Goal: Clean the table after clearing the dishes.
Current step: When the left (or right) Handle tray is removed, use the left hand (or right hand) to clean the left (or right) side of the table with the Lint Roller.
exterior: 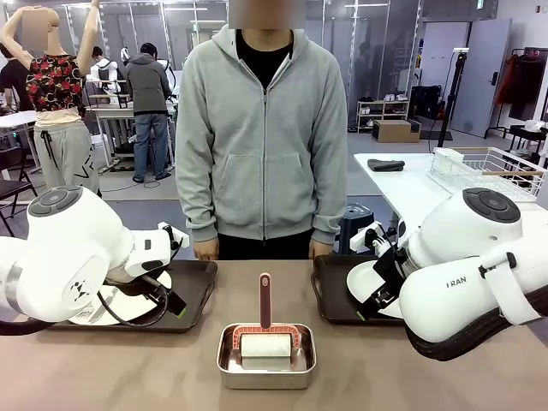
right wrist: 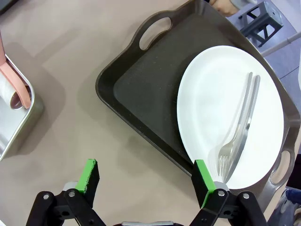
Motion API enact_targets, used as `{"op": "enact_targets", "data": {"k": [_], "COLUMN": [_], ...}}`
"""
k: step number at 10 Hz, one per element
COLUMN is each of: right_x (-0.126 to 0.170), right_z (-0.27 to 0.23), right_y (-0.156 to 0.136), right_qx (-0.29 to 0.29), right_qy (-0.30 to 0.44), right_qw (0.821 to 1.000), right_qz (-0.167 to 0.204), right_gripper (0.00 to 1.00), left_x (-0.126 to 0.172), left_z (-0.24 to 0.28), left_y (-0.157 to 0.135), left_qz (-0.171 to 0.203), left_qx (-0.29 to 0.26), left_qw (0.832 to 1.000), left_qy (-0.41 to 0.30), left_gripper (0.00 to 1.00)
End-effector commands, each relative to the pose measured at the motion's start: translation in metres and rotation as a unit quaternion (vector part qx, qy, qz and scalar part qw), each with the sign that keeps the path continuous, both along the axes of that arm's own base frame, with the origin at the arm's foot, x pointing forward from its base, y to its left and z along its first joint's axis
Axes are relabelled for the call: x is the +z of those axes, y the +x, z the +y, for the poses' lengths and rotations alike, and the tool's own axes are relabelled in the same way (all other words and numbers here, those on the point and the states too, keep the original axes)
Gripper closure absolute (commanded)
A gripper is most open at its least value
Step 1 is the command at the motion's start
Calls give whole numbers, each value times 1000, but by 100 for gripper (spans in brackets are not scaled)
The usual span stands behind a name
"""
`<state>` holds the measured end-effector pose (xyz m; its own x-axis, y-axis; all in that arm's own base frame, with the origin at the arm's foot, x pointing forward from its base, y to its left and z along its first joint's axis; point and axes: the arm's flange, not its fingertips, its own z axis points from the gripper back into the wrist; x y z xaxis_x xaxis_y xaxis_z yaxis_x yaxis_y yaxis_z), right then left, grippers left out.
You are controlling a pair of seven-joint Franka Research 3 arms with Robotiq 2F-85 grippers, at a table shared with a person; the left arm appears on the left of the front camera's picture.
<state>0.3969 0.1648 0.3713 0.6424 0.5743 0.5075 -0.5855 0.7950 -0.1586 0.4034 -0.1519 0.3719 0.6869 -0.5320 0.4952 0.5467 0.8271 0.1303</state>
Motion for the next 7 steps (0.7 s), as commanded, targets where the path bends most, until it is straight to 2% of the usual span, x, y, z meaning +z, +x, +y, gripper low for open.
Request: {"op": "enact_targets", "data": {"k": [1, 3, 4, 5, 6, 7], "right_x": [0, 30, 43, 58, 67, 76], "right_z": [0, -6, -8, -12, -16, -21], "right_y": [0, 19, 32, 48, 64, 77], "right_qx": [0, 32, 41, 50, 48, 55], "right_qy": [0, 17, 33, 67, 98, 149], "right_qw": [1000, 998, 996, 991, 988, 978], "right_qz": [0, 49, 74, 101, 109, 138], "right_gripper": [0, 0, 0, 0, 0, 0], "left_x": [0, 22, 33, 44, 51, 57], "left_z": [0, 6, 8, 14, 23, 34], "left_y": [0, 16, 25, 36, 47, 60], "left_qz": [0, 32, 55, 82, 124, 150], "left_qx": [0, 0, -22, -21, -31, -38], "left_qw": [1000, 999, 998, 996, 991, 983], "left_qy": [0, 27, -4, -15, -48, -96], "left_gripper": [0, 0, 0, 0, 0, 0]}}
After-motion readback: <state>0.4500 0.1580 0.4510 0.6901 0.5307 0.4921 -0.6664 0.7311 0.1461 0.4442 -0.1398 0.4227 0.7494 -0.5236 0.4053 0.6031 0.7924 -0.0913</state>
